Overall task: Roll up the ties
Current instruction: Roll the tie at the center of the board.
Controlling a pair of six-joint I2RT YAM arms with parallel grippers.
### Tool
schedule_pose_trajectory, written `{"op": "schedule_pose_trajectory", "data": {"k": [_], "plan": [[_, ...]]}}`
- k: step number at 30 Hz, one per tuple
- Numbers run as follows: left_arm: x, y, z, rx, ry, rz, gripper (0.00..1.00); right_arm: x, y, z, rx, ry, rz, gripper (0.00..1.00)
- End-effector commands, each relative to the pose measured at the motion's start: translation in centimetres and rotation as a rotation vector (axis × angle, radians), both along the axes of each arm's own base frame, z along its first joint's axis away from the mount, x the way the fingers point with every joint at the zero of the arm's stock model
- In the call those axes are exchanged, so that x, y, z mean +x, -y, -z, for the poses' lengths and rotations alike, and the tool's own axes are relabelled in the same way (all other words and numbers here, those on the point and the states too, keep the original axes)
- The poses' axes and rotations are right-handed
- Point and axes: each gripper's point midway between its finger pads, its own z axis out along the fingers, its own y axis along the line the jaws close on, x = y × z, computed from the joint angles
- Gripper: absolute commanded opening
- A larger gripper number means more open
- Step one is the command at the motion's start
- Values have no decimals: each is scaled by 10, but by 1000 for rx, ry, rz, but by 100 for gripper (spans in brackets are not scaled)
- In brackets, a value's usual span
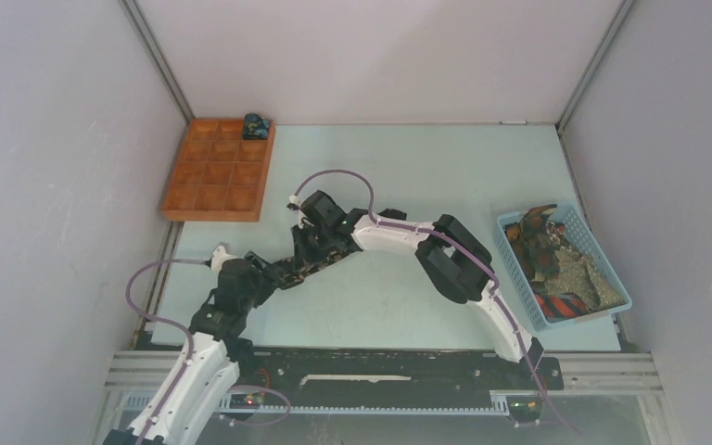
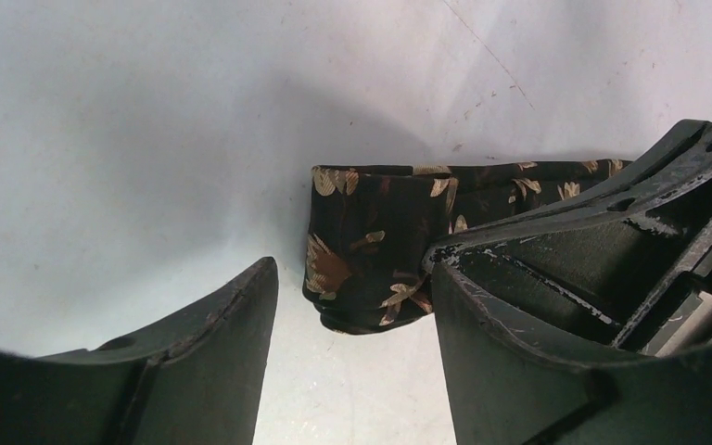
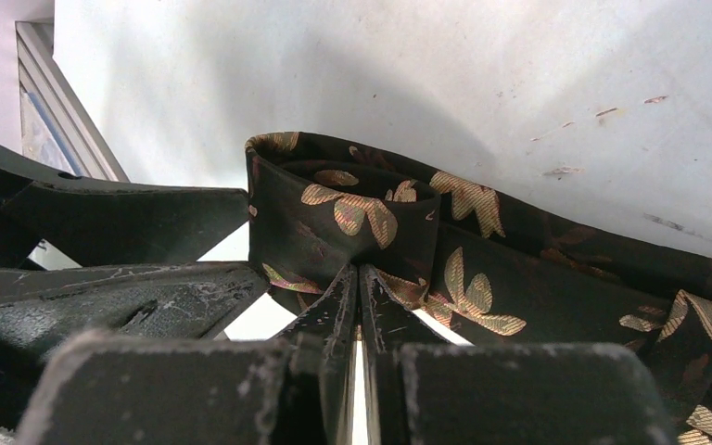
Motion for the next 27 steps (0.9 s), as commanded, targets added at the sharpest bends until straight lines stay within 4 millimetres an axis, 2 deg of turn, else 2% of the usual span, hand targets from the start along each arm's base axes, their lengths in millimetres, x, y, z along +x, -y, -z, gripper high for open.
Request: {"op": "schedule_pose_trajectory", "data": {"k": [1, 8, 11, 14, 20, 24, 27], "plan": [[8, 3, 2, -6, 25, 19, 67, -2, 6, 3, -17, 2, 4, 6], [9, 6, 9, -19, 10, 28, 65, -1, 8, 2, -13, 1, 8, 6], [10, 6, 5, -15, 16, 33, 64, 1, 9, -2, -7, 12, 11, 6], [11, 2, -9, 15, 47, 32, 64, 11, 9, -19, 7, 50, 19, 6], [13, -27, -48, 160, 35, -46, 64, 17, 9, -63, 26, 140, -7, 15], [21, -39, -63, 239, -18, -62, 64, 11, 20, -68, -4, 180, 5, 17], [34, -42, -65, 268, -93, -38, 61, -5, 26, -59, -11, 180, 17, 17]]}}
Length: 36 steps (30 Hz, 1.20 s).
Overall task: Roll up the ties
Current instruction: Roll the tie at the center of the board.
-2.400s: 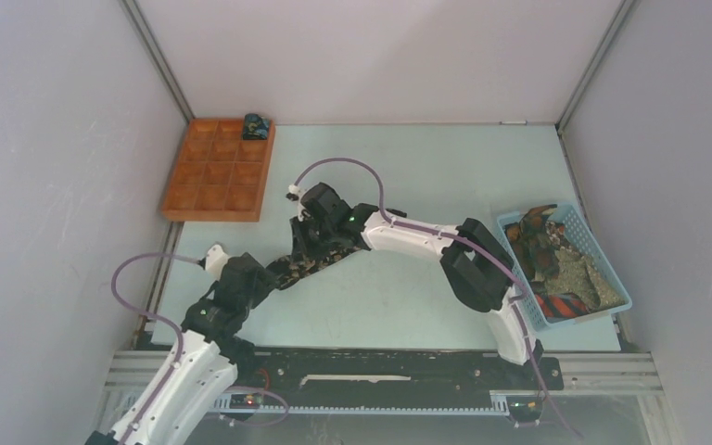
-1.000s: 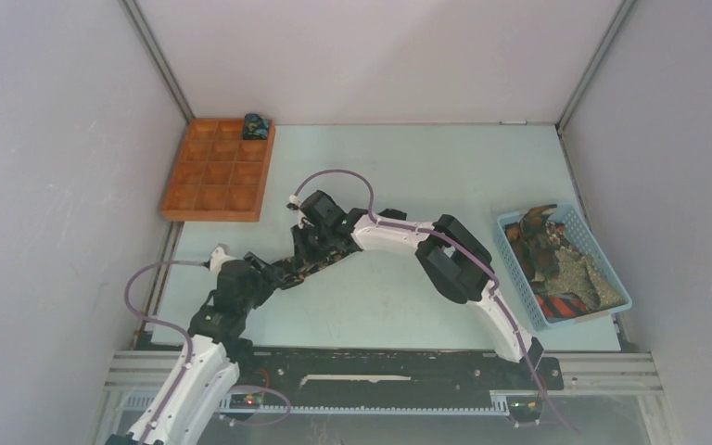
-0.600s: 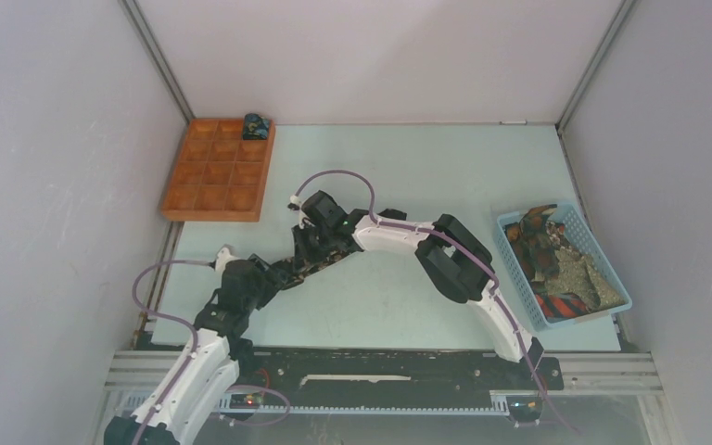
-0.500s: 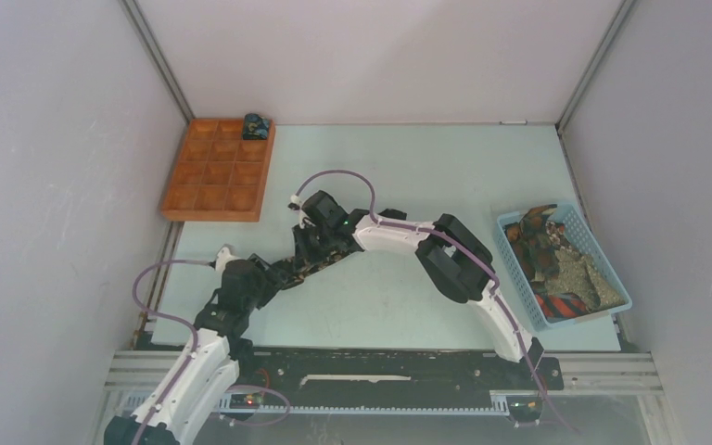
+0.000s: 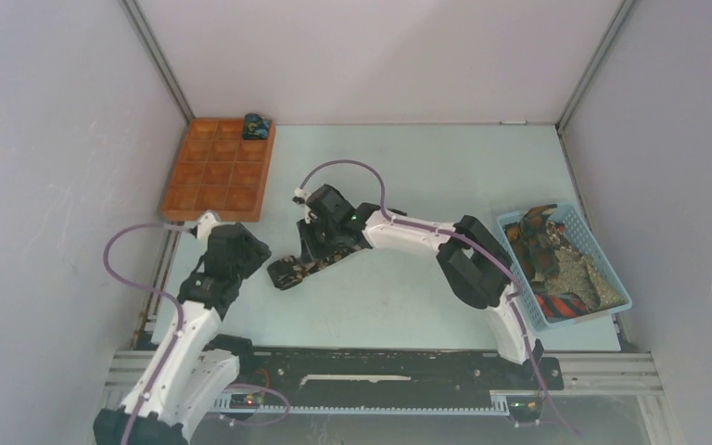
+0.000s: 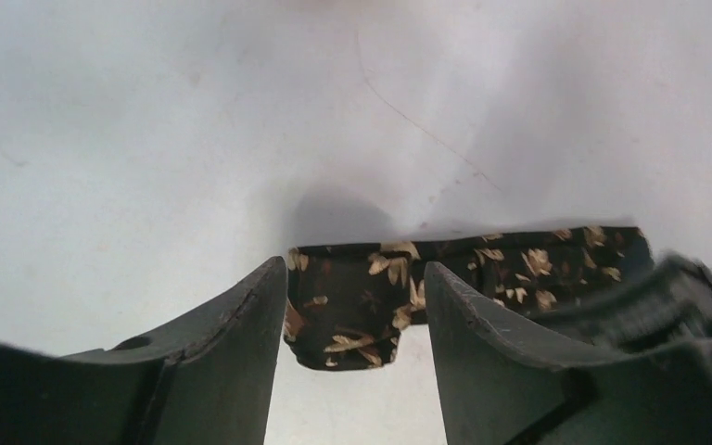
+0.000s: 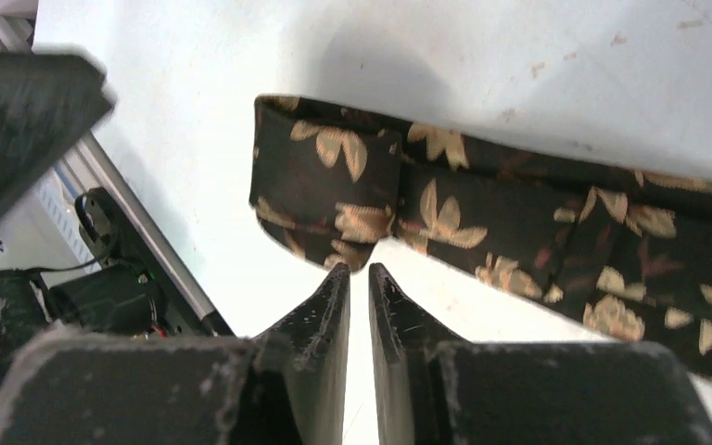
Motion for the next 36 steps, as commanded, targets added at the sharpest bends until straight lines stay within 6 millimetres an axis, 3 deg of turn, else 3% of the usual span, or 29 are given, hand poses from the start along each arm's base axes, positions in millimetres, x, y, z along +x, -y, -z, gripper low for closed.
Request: {"op": "schedule_pose_trajectory", "data": {"k": [1, 7, 12, 23, 36], "plan": [[11, -17, -2, 111, -112, 4, 61, -18, 3, -27, 37, 81, 2, 16], [43, -7, 15, 104, -252, 87, 54, -68, -5, 8, 47, 79, 0, 14], [61, 3, 36, 91, -370, 164, 51, -88, -21, 31, 66, 85, -2, 13], [62, 12, 82, 72, -546, 232, 45, -57, -22, 54, 35, 146, 122, 11], [43, 30, 102, 58, -628, 313, 38, -31, -29, 70, -1, 187, 117, 11]]}}
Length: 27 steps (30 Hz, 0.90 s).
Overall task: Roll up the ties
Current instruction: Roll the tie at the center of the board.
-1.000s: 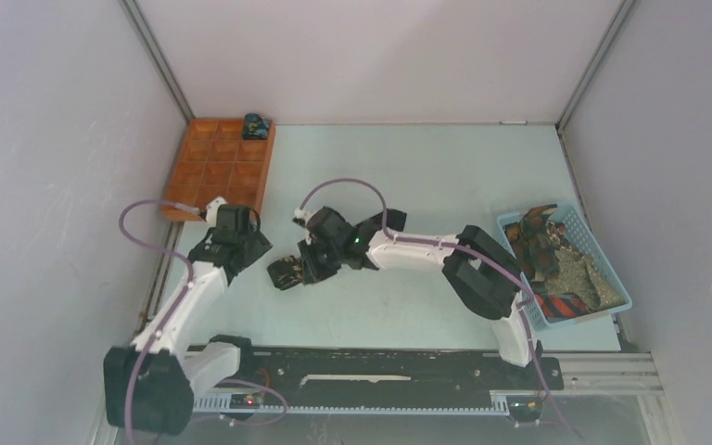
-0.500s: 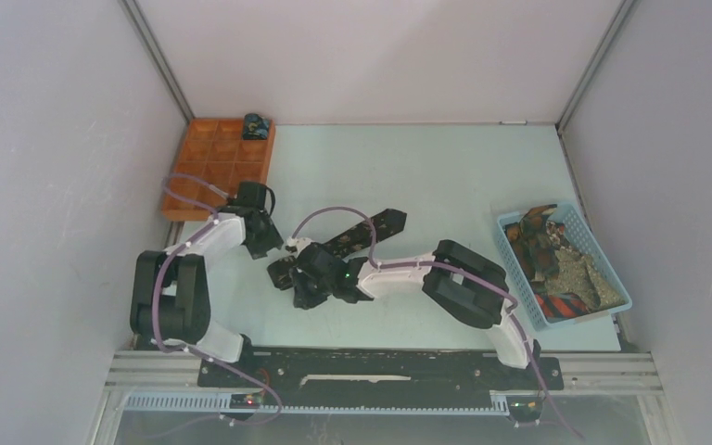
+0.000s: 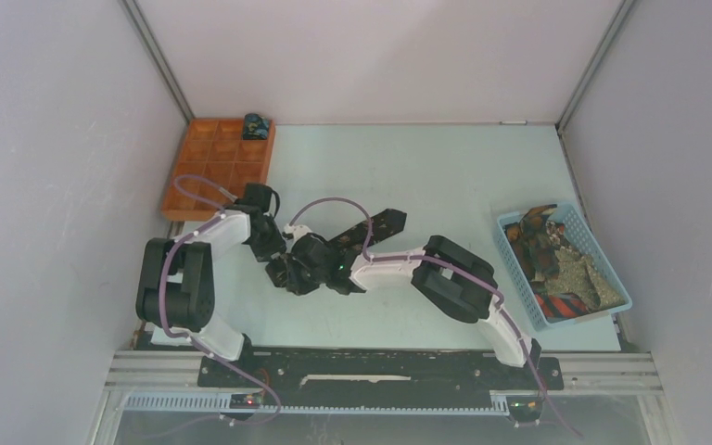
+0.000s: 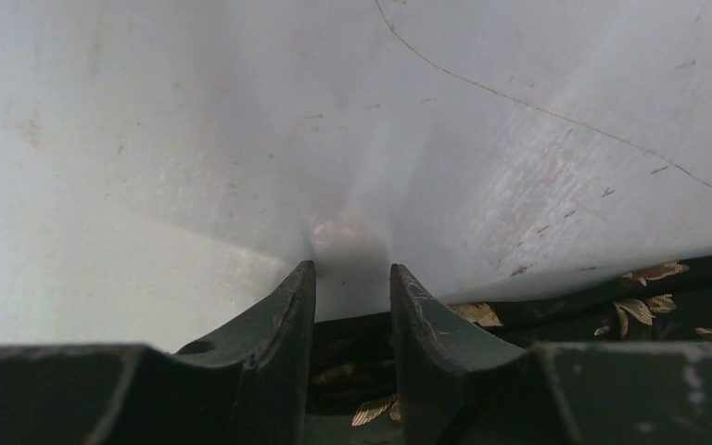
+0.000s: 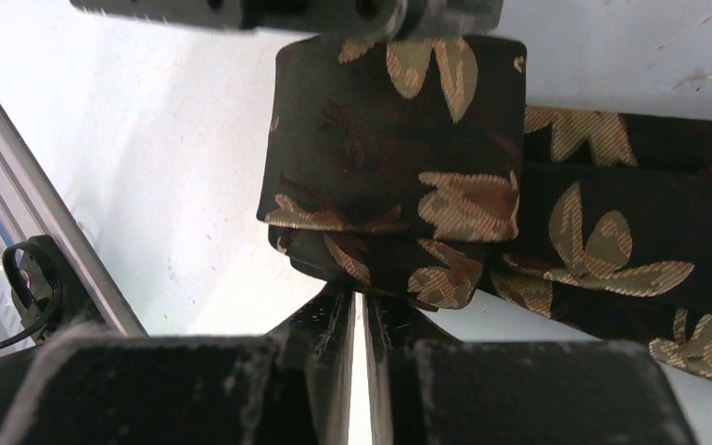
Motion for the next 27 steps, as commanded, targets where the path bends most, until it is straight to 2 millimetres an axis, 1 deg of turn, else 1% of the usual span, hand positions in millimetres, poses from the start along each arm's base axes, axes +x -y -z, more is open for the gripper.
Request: {"op": "schedule_pose_trajectory", "data": {"k": [1, 4, 10, 13, 15, 16, 20, 24, 25, 27], "plan": [[-11, 13, 7, -24, -41, 51, 38, 17, 7, 19, -57, 44, 18, 11], [-15, 18, 8, -42, -45, 67, 37, 24, 6, 18, -39, 49, 16, 11], [-21, 26, 5, -42, -54, 96, 36, 26, 1, 11, -15, 54, 21, 11], [-24, 29, 5, -41, -58, 105, 36, 32, -2, 6, -4, 69, 42, 11], [-25, 30, 4, -40, -60, 111, 35, 33, -5, 6, 3, 73, 41, 11], [-25, 34, 4, -60, -64, 121, 35, 33, -6, 5, 8, 71, 40, 11], [-24, 32, 3, -47, -71, 124, 35, 23, -8, -1, 16, 72, 16, 11], [-15, 24, -5, 4, -41, 101, 36, 13, 2, -14, 20, 84, 1, 11], [-13, 21, -9, 19, -35, 92, 37, 10, 5, -18, 21, 86, -4, 11], [-8, 17, -18, 43, -17, 85, 44, 4, 9, -28, 28, 93, -11, 11]]}}
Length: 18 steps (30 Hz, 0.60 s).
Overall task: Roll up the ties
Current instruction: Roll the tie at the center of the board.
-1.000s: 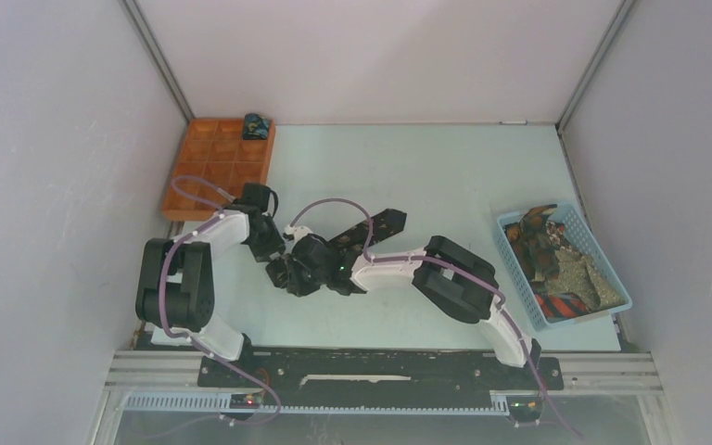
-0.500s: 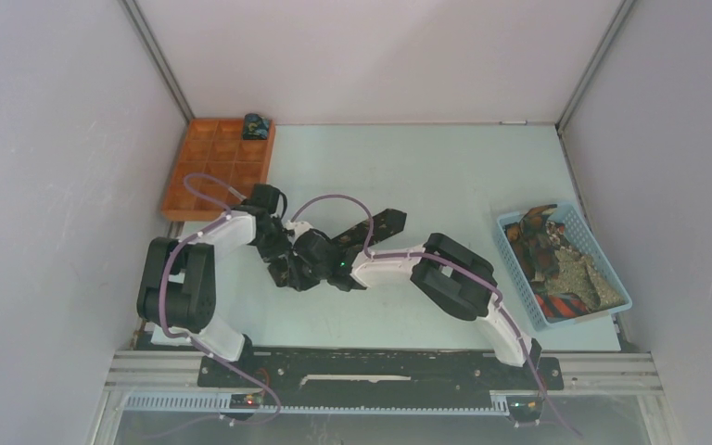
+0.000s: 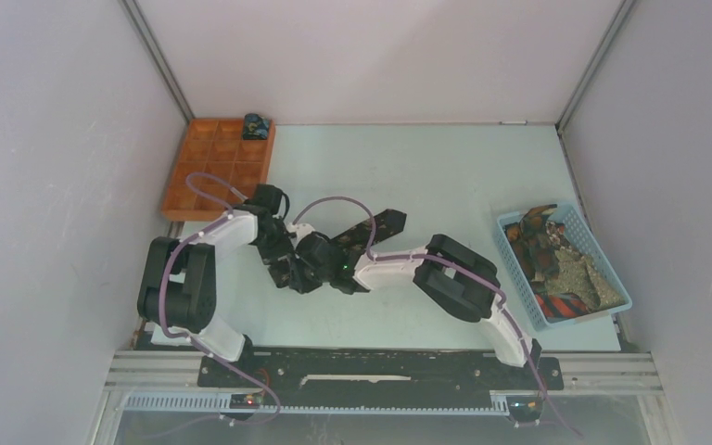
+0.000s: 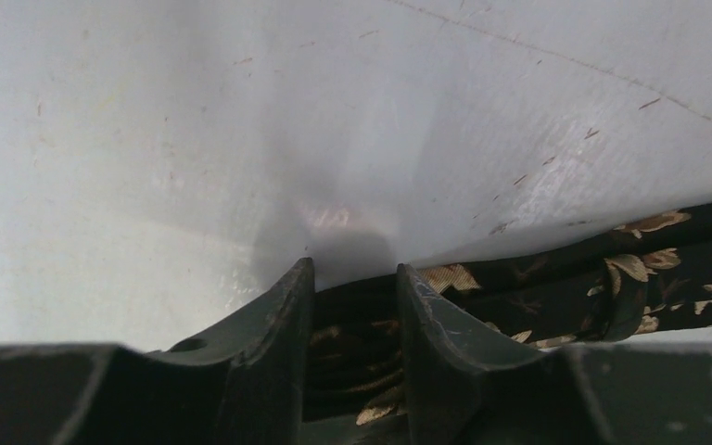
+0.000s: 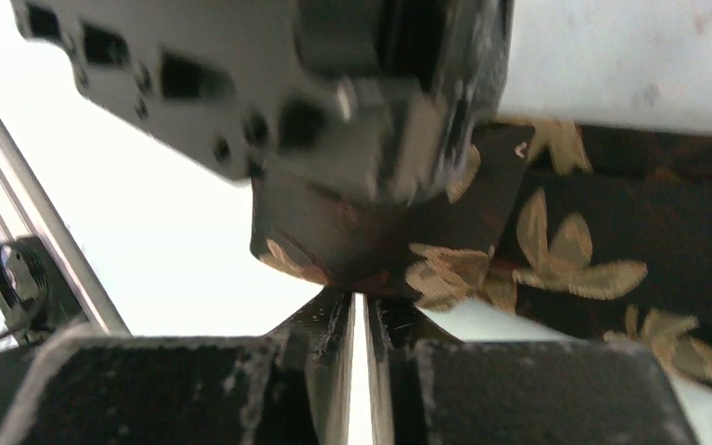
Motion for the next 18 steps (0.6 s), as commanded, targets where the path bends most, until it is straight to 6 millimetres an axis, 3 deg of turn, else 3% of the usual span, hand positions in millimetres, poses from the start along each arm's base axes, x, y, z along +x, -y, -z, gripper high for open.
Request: {"op": "schedule_pose_trajectory", "data": {"k": [1, 10, 15, 18], "plan": [[3, -8, -23, 57, 16, 3, 47, -9, 14, -33, 12, 56, -6, 11], [10, -31, -71, 90, 182, -96, 77, -22, 26, -99, 94, 100, -41, 11], [-5, -49, -104, 106, 311, -200, 88, -6, 32, -128, 152, 103, -28, 12], [-21, -56, -111, 99, 372, -262, 89, 9, 34, -133, 168, 84, -14, 12]]}}
